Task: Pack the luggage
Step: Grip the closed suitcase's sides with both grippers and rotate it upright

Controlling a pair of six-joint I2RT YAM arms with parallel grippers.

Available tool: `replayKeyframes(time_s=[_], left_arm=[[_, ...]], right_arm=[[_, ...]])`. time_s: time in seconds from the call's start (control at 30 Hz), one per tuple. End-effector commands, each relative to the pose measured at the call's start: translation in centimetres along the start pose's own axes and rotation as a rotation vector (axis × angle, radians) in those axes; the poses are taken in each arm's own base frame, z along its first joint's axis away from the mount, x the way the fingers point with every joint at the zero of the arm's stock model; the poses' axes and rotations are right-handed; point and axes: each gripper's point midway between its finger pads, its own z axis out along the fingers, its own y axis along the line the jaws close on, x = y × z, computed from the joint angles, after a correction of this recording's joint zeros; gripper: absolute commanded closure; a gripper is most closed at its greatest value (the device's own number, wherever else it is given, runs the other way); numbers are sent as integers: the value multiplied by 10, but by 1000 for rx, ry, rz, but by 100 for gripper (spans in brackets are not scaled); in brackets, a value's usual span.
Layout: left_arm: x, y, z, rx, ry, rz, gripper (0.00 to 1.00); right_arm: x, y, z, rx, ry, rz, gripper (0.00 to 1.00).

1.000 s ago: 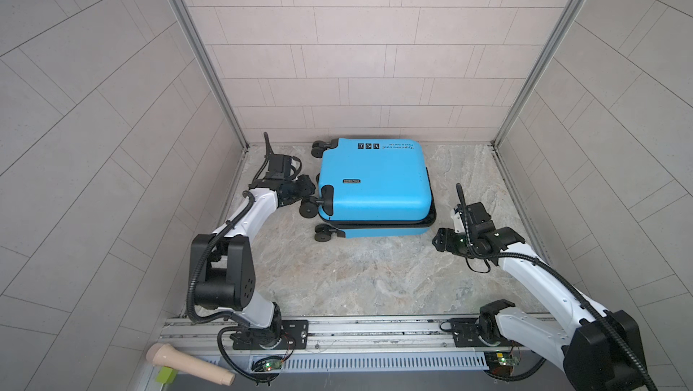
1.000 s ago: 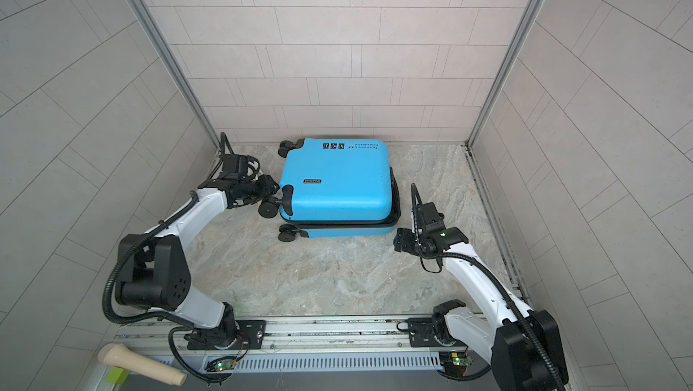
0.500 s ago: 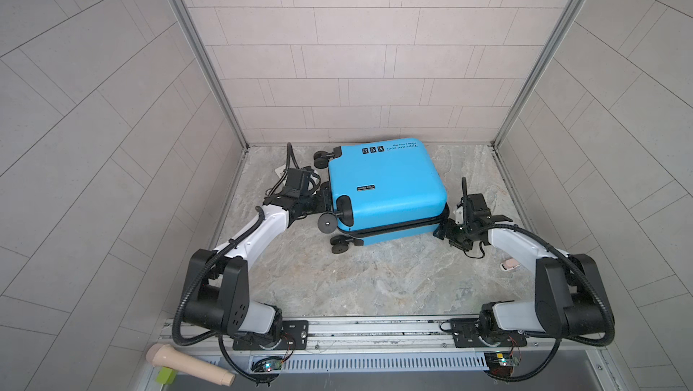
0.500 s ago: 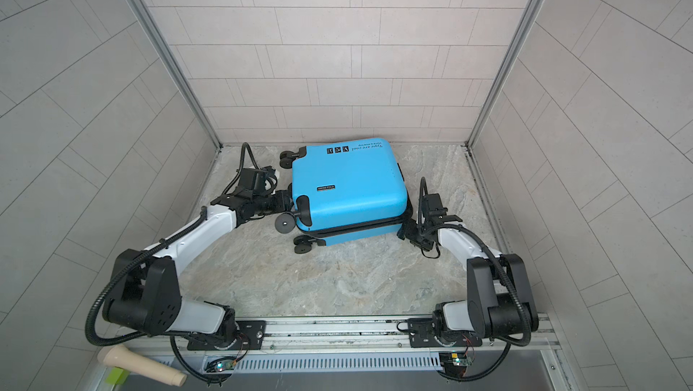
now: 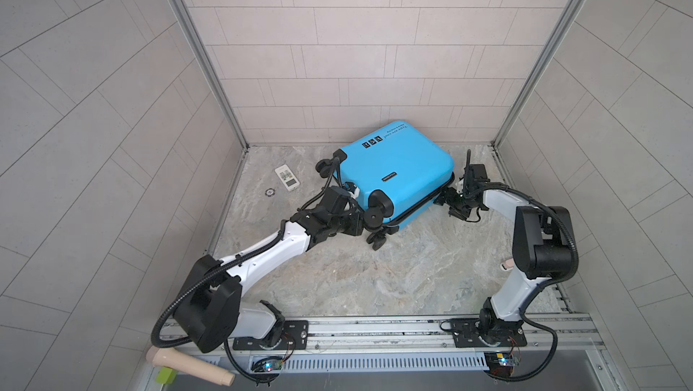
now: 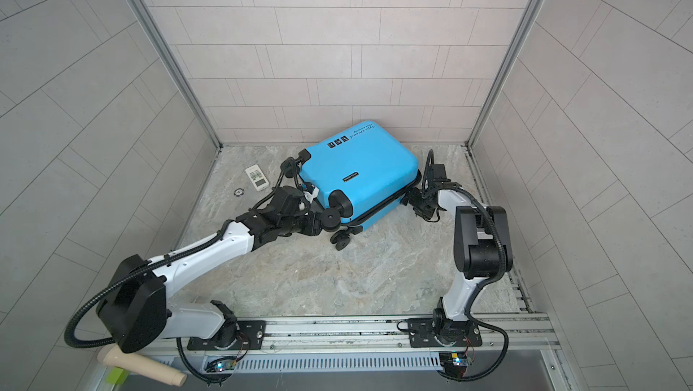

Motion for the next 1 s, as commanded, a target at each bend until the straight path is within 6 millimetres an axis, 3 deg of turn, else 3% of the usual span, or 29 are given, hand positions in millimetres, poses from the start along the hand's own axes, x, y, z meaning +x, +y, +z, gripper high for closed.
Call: replayKeyframes(time_s=[0.0, 0.17, 0.27, 0.4, 0.53, 0.73, 0.8, 0.97], left_arm=[[-14, -6, -7, -7, -62, 45, 43], [-37, 5, -51, -105, -190, 65, 39], [-60, 17, -91, -162, -323, 63, 25], [-93, 54, -131, -215, -436, -34, 20], [-127, 102, -143, -276, -431, -146, 20], [-174, 183, -116, -253, -386, -390, 29], [-186, 207, -96, -238, -375, -431, 31], [-205, 251, -23, -208, -266, -424, 35]], right_arm=[[-8, 14, -3, -29, 0, -23, 21], [-2, 17, -17, -35, -14, -39, 17], [8, 11, -25, -22, -17, -44, 16], [24, 6, -31, -23, -19, -46, 15], [35, 3, -38, -20, -23, -51, 16], [41, 0, -48, 7, -31, -71, 15], [41, -1, -46, 10, -25, -68, 16], [33, -4, -29, 23, 4, -46, 17]])
